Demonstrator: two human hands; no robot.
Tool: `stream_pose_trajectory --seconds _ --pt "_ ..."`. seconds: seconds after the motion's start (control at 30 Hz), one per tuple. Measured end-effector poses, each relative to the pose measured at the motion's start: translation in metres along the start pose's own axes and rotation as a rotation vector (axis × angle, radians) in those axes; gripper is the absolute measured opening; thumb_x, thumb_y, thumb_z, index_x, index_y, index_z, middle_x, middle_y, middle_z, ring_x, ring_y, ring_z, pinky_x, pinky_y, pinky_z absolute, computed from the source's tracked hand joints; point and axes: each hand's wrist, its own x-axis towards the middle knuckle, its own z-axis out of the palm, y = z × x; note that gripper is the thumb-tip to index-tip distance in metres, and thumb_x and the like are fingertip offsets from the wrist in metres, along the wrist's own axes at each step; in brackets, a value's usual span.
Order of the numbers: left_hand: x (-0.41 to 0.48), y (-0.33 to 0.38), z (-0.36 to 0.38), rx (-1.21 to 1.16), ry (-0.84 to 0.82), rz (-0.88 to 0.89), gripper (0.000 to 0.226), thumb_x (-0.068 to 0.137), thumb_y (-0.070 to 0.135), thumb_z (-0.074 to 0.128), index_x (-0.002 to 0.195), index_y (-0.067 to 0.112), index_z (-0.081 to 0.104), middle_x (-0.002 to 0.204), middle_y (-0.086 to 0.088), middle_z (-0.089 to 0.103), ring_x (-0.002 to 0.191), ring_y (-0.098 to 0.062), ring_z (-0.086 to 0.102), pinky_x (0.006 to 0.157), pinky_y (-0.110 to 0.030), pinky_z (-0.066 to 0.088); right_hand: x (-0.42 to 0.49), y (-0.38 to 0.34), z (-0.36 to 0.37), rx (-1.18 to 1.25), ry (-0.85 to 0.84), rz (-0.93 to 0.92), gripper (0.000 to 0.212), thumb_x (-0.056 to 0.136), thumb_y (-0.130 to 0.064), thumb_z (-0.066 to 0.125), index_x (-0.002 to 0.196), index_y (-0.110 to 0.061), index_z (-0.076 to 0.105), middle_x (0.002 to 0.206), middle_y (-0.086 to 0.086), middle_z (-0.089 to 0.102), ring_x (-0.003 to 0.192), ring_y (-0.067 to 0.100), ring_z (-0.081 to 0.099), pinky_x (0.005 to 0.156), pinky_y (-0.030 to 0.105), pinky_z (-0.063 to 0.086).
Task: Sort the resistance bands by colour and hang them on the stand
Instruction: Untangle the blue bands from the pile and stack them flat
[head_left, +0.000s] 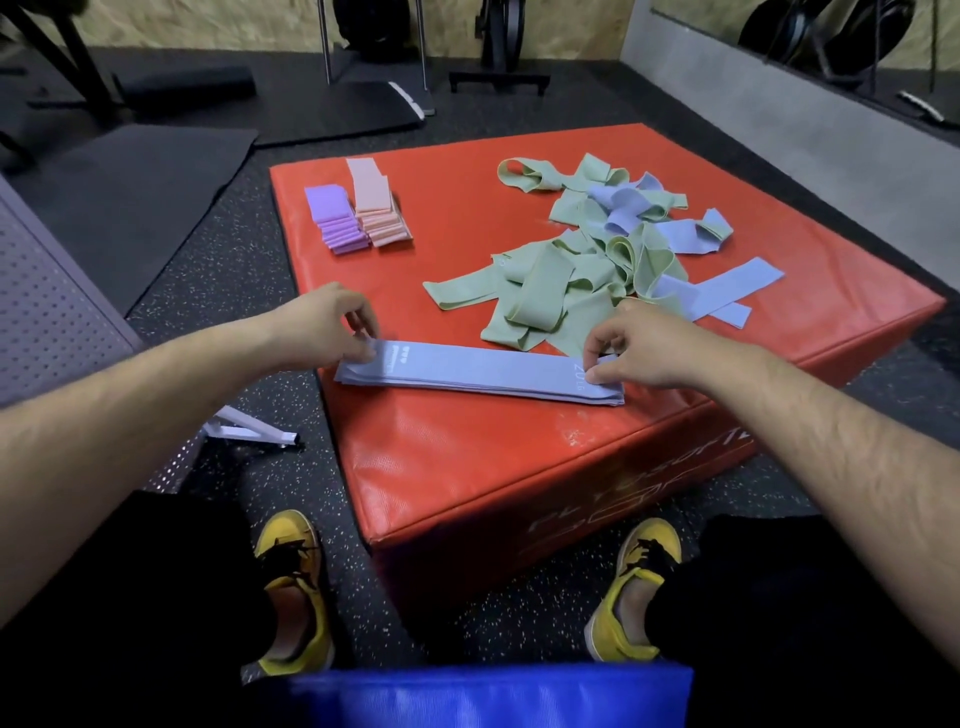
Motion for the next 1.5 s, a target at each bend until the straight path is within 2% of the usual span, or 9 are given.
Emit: stream_pose_trajectory --seconds 0.1,0.2,0.4,0.6,0.77,0.93,1.13,1.27,1.5 --pt "0.001 0.003 -0.001 0.043 -0.024 0.024 0.013 0.078 0.009 0.075 0.084 0.02 0.072 0.104 -0.001 0.049 0.084 -0.008 0.053 0.071 -0.008 0.037 0.0 -0.002 -0.002 -0.005 -0.037 -0.013 0.007 0.08 -0.026 0.079 0.079 -0.027 0.073 0.071 -0.012 0.055 0.065 -0.001 0.049 0.059 0.023 0.037" --pt "0.009 0.018 -0.002 0.085 0.017 0.073 0.01 0.079 0.015 0.075 0.082 0.023 0.072 0.102 -0.001 0.046 0.095 -0.014 0.048 0.084 -0.02 0.034 0.001 -0.001 -0.011 0.055 -0.037 0.003 0.007 0.082 -0.033 0.076 0.08 -0.028 0.072 0.067 -0.011 0.06 0.064 0.004 0.053 0.062 0.026 0.043" --pt "0.048 0.112 0.015 -0.034 0.106 0.348 0.004 0.087 0.016 0.069 0.087 0.02 0.068 0.087 0.008 0.051 0.073 0.001 0.047 0.063 -0.004 0.033 0.001 0.005 -0.037 0.201 0.031 0.026 0.008 0.088 -0.032 0.072 0.085 -0.024 0.073 0.068 -0.012 0.061 0.057 0.001 0.052 0.057 0.017 0.041" --pt "0.1 0.223 0.056 -0.063 0.087 0.508 0.014 0.089 0.023 0.066 0.1 0.015 0.07 0.096 0.004 0.055 0.084 -0.01 0.048 0.063 -0.019 0.032 -0.002 0.048 -0.066 0.187 0.183 0.107 0.012 0.087 -0.04 0.071 0.083 -0.028 0.071 0.074 -0.013 0.062 0.066 0.002 0.054 0.061 0.023 0.041" --pt "0.14 0.277 0.09 0.003 0.03 0.514 0.02 0.09 0.024 0.064 0.107 0.017 0.07 0.106 -0.001 0.061 0.099 -0.019 0.058 0.082 -0.029 0.047 -0.003 0.106 -0.078 0.174 0.215 0.21 0.008 0.089 -0.03 0.068 0.09 -0.024 0.073 0.079 -0.014 0.062 0.07 0.002 0.055 0.069 0.024 0.04" --pt "0.172 0.31 0.119 0.124 -0.016 0.505 0.031 0.09 0.021 0.061 0.12 0.019 0.067 0.121 -0.005 0.054 0.113 -0.022 0.054 0.091 -0.031 0.044 0.004 0.174 -0.063 0.176 0.249 0.421 0.017 0.087 -0.016 0.062 0.101 -0.022 0.07 0.094 -0.006 0.064 0.087 0.015 0.06 0.074 0.025 0.043" --pt "0.199 0.331 0.144 0.322 -0.021 0.469 0.037 0.088 0.03 0.062 0.125 0.023 0.063 0.128 -0.008 0.054 0.12 -0.027 0.051 0.097 -0.034 0.043 0.037 0.203 -0.028 0.165 0.169 0.443 0.045 0.081 -0.039 0.077 0.121 -0.023 0.063 0.119 0.008 0.055 0.107 0.029 0.059 0.093 0.032 0.049" --pt "0.203 0.331 0.152 0.449 -0.054 0.447 0.034 0.087 0.036 0.059 0.117 0.02 0.064 0.119 -0.008 0.059 0.11 -0.03 0.058 0.091 -0.037 0.048 0.048 0.208 -0.018 0.171 0.269 0.412 0.023 0.092 -0.023 0.065 0.113 -0.014 0.065 0.121 0.016 0.061 0.107 0.032 0.061 0.088 0.034 0.05" --pt "0.204 0.328 0.153 0.342 0.053 0.4 0.04 0.095 0.041 0.052 0.119 0.01 0.048 0.118 -0.012 0.057 0.105 -0.034 0.059 0.084 -0.04 0.047 0.043 0.2 -0.023 0.194 0.297 0.405 0.011 0.092 -0.041 0.058 0.095 -0.031 0.061 0.1 -0.002 0.065 0.099 0.026 0.062 0.087 0.041 0.053"
